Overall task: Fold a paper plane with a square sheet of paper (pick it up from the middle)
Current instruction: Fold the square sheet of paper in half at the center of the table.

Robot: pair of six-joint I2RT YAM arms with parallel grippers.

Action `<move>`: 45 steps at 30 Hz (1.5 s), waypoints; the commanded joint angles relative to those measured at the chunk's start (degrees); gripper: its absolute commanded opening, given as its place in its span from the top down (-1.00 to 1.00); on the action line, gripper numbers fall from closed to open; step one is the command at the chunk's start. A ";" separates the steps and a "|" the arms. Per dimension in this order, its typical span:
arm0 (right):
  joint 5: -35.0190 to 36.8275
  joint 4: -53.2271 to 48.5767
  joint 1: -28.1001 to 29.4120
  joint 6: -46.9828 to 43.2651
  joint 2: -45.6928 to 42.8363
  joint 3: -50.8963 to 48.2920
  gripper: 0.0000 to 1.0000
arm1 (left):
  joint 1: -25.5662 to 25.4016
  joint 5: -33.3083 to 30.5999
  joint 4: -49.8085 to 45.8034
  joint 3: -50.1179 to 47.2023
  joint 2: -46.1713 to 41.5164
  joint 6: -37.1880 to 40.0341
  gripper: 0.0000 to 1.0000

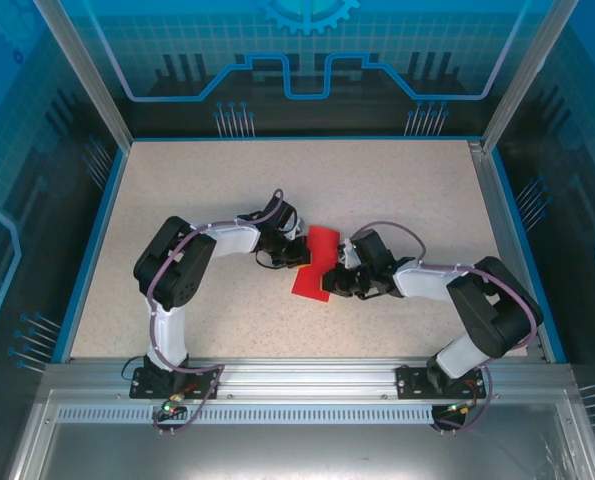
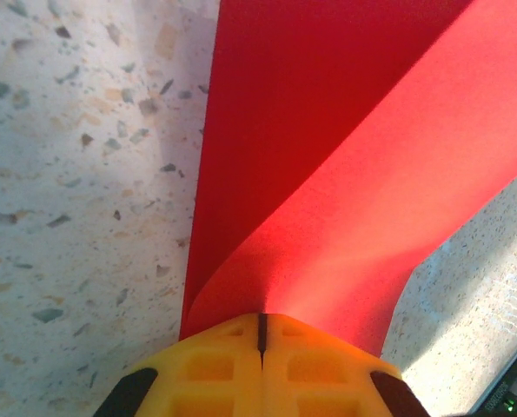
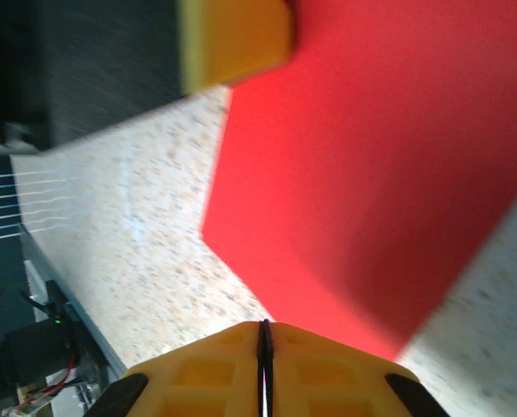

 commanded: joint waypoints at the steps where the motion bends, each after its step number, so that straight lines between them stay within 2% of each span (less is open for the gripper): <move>1: -1.38 0.98 -0.21 0.10 1.47 1.13 0.79 | -0.56 -2.43 -3.96 -1.51 2.03 1.28 1.00; 13: -0.27 1.67 0.73 -0.57 4.06 -4.24 0.78 | -0.61 -2.32 -4.14 -1.11 2.22 1.37 1.00; 21: -0.61 -1.09 -5.19 -3.58 -2.34 1.46 0.77 | -0.58 -2.50 -4.06 -1.55 2.29 1.36 1.00; 23: -0.13 -1.67 -7.48 -4.62 -0.99 3.12 0.76 | -0.53 -2.50 -3.89 -1.56 2.44 1.29 1.00; 28: -4.87 2.77 -11.54 -5.19 6.73 6.22 0.78 | -0.58 -2.46 -4.07 -1.33 2.66 1.37 1.00; 33: -5.66 2.96 -11.79 -5.61 11.42 8.90 0.78 | -0.53 -2.57 -4.17 -1.31 2.63 1.38 1.00; 39: -5.67 2.85 -11.81 -5.86 12.80 9.05 0.77 | -0.60 -2.91 -4.31 -1.43 2.92 1.40 1.00; 45: -1.69 -0.88 -12.48 -7.72 15.25 9.72 0.76 | -0.54 -2.85 -4.52 -1.16 3.09 1.54 1.00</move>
